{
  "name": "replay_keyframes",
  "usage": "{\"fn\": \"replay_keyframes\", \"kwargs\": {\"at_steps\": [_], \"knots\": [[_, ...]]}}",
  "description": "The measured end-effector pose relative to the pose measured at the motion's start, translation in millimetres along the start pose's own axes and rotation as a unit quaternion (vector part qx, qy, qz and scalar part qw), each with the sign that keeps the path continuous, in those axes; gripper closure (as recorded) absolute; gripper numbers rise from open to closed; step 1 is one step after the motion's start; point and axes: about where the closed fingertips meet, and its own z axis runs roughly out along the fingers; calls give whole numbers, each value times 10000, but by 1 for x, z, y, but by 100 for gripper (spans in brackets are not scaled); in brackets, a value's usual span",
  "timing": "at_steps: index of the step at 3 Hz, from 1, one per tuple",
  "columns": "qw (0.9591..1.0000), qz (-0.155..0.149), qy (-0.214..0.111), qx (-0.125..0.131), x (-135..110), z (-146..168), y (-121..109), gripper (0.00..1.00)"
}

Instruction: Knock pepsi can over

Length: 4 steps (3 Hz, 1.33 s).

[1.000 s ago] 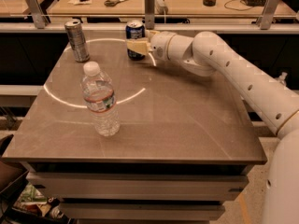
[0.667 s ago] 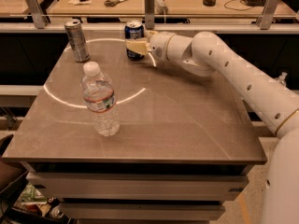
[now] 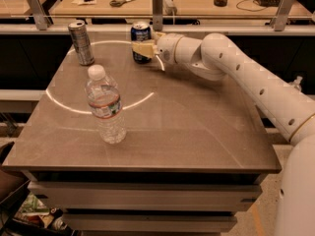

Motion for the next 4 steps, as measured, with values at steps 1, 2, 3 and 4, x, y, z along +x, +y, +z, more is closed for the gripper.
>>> {"fn": "replay_keyframes", "kwargs": {"at_steps": [1,2,3,4], "knots": [[10000,7,94,2,0,-1,0,100],[9991,87,406,114,5,-15,-13,100],[9971,116,703,282,9,-37,-30,100],[9952,70,882,427,10,-54,-44,100]]}}
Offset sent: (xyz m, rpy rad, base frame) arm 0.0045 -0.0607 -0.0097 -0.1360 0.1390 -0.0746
